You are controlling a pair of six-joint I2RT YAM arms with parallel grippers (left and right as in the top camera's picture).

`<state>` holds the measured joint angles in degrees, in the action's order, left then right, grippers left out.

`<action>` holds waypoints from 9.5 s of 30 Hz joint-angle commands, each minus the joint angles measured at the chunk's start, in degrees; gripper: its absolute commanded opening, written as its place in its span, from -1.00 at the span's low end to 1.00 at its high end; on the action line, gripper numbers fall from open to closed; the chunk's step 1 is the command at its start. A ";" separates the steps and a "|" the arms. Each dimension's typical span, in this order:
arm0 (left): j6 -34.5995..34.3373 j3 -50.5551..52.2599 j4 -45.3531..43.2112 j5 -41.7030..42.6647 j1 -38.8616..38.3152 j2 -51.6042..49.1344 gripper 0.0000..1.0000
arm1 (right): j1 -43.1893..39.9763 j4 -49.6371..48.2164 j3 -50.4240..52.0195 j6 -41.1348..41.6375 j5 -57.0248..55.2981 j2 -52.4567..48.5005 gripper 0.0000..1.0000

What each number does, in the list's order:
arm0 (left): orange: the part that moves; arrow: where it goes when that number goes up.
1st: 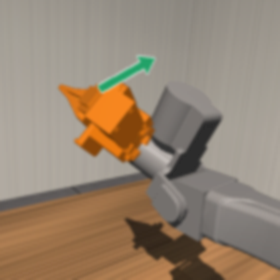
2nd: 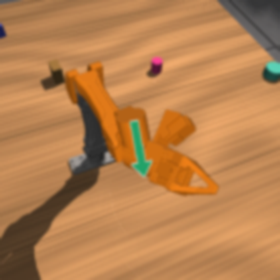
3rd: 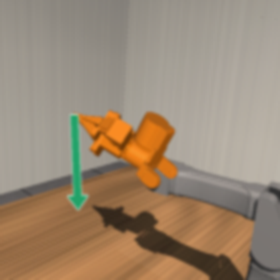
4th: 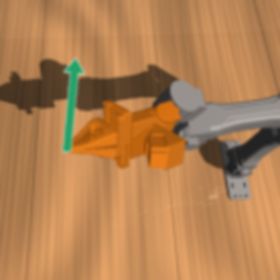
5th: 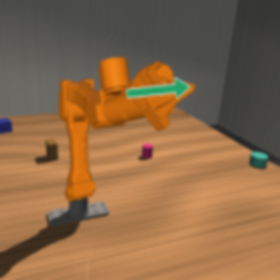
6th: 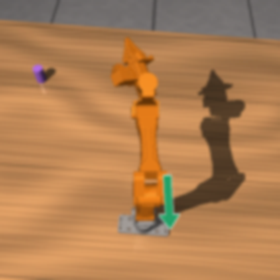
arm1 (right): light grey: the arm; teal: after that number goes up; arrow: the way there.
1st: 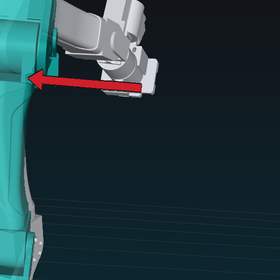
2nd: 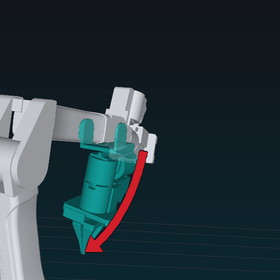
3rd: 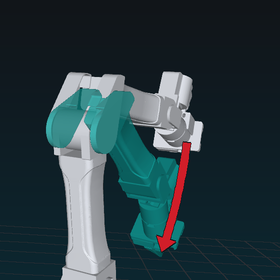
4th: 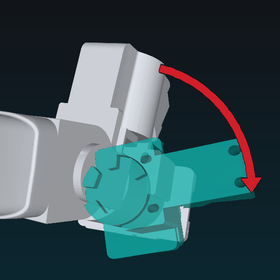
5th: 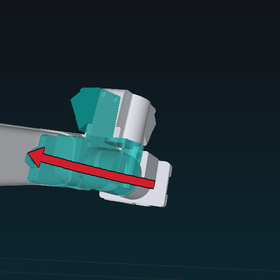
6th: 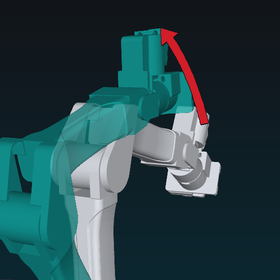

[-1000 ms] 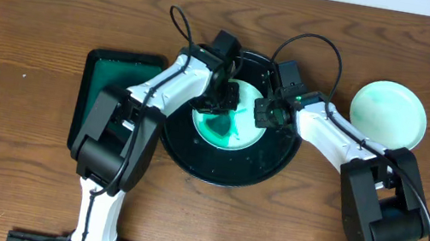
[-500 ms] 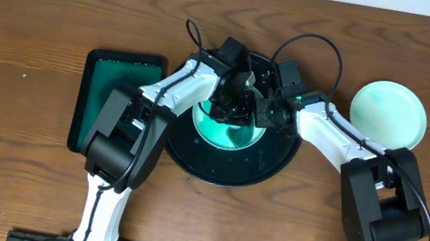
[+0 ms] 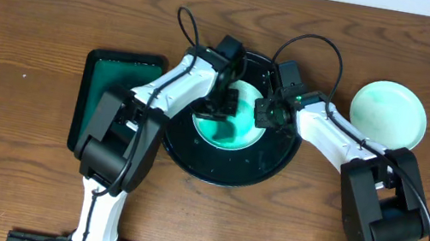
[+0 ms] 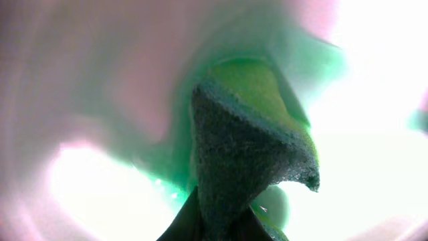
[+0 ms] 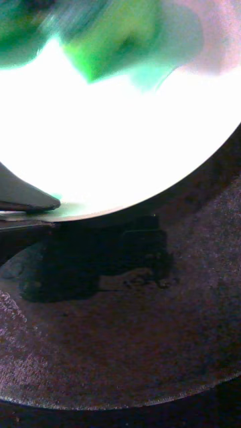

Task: Clean dirty plates on tray and stack at the side
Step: 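Scrub the plate with the left-held sponge while right gripper holds rim, then return the sponge to its green holder with the left gripper, then drag the plate to the tray edge and tilt it up with right gripper, then lift the plate and carry it right over the plate stack, then lower the plate onto the stack and adjust it with the right gripper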

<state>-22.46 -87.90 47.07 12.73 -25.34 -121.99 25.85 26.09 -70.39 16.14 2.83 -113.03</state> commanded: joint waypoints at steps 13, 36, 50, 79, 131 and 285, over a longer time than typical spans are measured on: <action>7.89 2.60 0.66 -3.15 1.57 -3.93 -0.85 | 1.95 2.05 1.88 -0.31 4.13 -2.36 -0.97; 1.73 2.60 -11.72 9.97 4.31 -3.93 -0.86 | 1.95 3.50 1.88 -0.28 4.13 -2.36 -0.97; 0.31 1.38 -0.66 -20.90 7.72 -3.56 -0.86 | 1.95 3.52 1.88 -0.28 4.13 -2.36 -0.97; 0.74 0.09 8.72 -13.18 21.29 19.15 -0.86 | 1.95 3.52 1.88 -0.28 4.15 -2.36 -0.98; 4.57 7.96 8.44 7.65 31.87 10.23 0.58 | 12.44 -3.37 1.77 -32.87 -45.53 19.43 -0.98; 4.59 7.96 9.42 7.61 31.87 10.23 0.60 | -41.11 10.51 0.81 13.22 -6.73 3.96 -0.92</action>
<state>-17.78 -80.03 56.25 19.64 6.55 -112.07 -16.47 38.52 -69.78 33.63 -10.31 -107.83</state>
